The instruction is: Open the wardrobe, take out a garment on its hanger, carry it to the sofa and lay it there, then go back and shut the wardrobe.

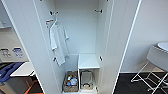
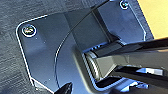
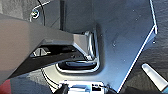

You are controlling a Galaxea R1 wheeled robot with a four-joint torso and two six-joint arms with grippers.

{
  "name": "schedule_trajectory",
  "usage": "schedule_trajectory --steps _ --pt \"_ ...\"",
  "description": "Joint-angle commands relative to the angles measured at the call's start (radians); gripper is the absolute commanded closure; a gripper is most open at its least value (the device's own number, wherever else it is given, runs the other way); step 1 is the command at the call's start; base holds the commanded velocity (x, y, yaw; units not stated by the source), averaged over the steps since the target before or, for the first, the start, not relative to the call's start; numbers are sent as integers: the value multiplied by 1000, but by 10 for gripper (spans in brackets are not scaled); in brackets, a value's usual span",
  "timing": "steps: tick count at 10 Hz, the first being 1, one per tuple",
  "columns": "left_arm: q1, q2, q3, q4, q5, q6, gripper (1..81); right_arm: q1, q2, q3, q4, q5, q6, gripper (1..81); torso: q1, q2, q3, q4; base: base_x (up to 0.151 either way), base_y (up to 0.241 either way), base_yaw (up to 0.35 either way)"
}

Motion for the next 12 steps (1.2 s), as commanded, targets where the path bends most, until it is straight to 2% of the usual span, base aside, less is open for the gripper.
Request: schedule_trajectory --steps 1,4,12 --pt "-39 5 2 -3 41 3 10 22 8 4 -13 -54 -5 10 1 0 0 0 72 0 0" --pt "-37 4 2 -3 41 3 10 22 8 4 -13 -54 -5 10 1 -1 0 0 94 0 0" --pt "-39 4 2 -3 41 3 10 22 9 4 -14 -54 -5 10 1 0 0 0 82 98 0"
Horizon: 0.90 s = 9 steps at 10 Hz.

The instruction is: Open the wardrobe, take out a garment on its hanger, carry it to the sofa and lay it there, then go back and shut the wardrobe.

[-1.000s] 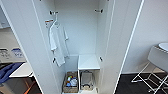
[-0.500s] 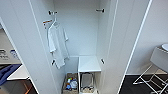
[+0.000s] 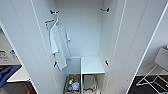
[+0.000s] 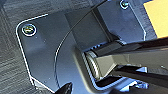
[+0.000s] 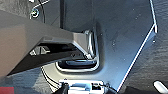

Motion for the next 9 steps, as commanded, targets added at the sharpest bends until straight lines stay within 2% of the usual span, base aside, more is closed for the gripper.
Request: schedule_trajectory --steps 1,5,9 --pt "-39 6 2 -2 41 3 10 21 9 6 -14 -55 -5 10 0 0 0 0 82 79 0" --pt "-38 6 2 -2 43 3 10 22 10 6 -14 -55 -5 10 0 0 0 0 79 33 0" --pt "-38 3 -3 -2 43 2 10 29 12 9 -12 -55 -5 10 1 0 0 0 0 0 0"
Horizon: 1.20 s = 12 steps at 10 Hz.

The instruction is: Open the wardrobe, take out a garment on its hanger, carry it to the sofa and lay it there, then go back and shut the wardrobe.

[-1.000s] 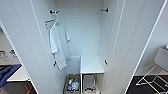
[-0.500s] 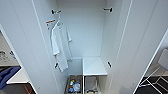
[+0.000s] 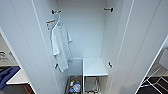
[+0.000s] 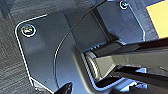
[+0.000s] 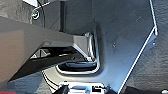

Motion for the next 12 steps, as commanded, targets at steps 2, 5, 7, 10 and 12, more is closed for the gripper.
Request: schedule_trajectory --steps 2,5,7,10,12 --pt "-37 -12 -2 -15 40 -15 10 34 13 5 -6 -55 -3 10 0 0 0 0 0 0 0" --pt "-10 -54 -4 -145 46 -58 10 60 11 4 -6 -57 -3 10 0 0 0 0 0 0 0" --pt "26 -52 -6 -303 78 70 10 76 10 5 -11 -81 -5 10 0 0 0 0 0 0 0" --pt "30 -55 4 -978 71 870 10 76 2 10 -6 -98 -3 10 0 0 0 0 0 0 0" --pt "21 -63 27 -1200 74 1008 10 65 -34 71 -9 -79 -5 10 0 0 0 0 0 0 0"
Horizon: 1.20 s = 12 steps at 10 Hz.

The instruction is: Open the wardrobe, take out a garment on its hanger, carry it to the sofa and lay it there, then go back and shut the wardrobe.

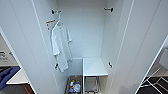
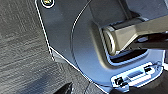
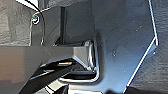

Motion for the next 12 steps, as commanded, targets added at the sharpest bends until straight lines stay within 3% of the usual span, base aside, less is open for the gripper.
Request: schedule_trajectory --steps 1,4,5,6,10,12 --pt "-28 -9 22 -450 -29 355 10 20 -73 124 -8 -43 -3 10 0 0 0 0 0 0 0" --pt "-52 -59 54 -449 -36 361 10 45 -257 365 -5 -43 1 10 0 0 0 0 0 0 0" --pt "-51 -114 128 -453 -89 361 10 56 -344 474 -4 -42 3 10 0 0 0 0 0 0 0" --pt "-48 -197 248 -450 -132 361 10 69 -424 557 -5 -39 6 10 0 0 0 0 0 0 0" --pt "-104 -613 737 -464 -146 344 10 164 -662 735 3 33 24 10 0 0 0 0 0 0 0" --pt "-140 -734 801 -482 -216 300 10 229 -762 780 7 74 46 10 0 0 0 0 0 0 0"
